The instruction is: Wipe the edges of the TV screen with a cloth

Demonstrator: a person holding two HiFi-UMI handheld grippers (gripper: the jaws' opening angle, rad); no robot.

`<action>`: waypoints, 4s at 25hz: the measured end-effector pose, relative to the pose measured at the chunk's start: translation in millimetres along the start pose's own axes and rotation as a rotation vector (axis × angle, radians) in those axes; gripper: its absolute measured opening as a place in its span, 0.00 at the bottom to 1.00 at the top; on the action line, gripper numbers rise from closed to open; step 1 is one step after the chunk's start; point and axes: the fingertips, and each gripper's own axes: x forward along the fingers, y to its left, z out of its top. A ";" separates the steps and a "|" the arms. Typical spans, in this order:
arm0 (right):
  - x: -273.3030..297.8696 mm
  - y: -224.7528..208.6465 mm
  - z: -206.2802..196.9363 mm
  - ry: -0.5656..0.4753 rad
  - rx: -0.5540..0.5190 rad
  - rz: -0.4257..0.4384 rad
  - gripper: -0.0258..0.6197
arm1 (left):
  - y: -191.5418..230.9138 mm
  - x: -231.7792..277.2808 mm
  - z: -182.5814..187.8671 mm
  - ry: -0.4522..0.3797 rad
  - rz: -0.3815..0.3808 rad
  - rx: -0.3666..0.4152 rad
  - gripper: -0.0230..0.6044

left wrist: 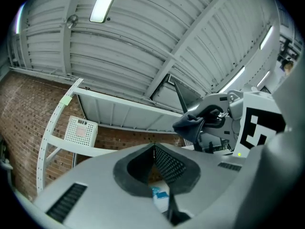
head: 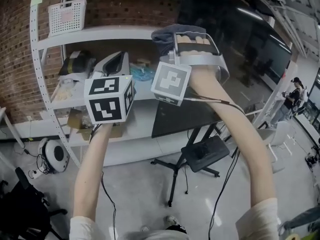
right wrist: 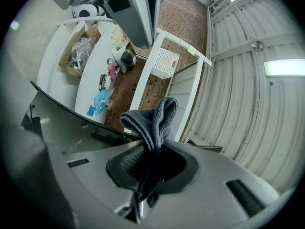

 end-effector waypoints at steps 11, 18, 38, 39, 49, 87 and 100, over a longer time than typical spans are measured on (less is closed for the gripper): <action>-26.4 67.7 15.3 0.010 0.081 0.104 0.12 | -11.0 -22.8 -79.8 0.106 -0.015 -0.093 0.06; -56.3 129.3 51.3 -0.069 0.235 0.140 0.12 | -19.4 -39.8 -110.8 0.104 -0.013 -0.128 0.06; -120.6 317.7 88.3 -0.079 0.333 0.454 0.12 | -38.8 -83.4 -245.9 0.203 0.012 -0.069 0.06; -123.0 324.6 89.8 -0.083 0.338 0.466 0.12 | -40.9 -86.1 -254.7 0.213 0.012 -0.063 0.06; -143.6 388.9 105.3 -0.133 0.342 0.563 0.12 | -52.4 -108.1 -337.5 0.343 0.015 -0.070 0.06; -201.2 259.3 -18.0 -0.304 1.722 0.542 0.12 | -164.8 -123.4 -197.1 0.221 -0.031 0.023 0.06; -259.7 296.1 -195.5 0.061 1.798 0.278 0.12 | -306.3 -119.0 -201.8 0.272 -0.213 -0.072 0.06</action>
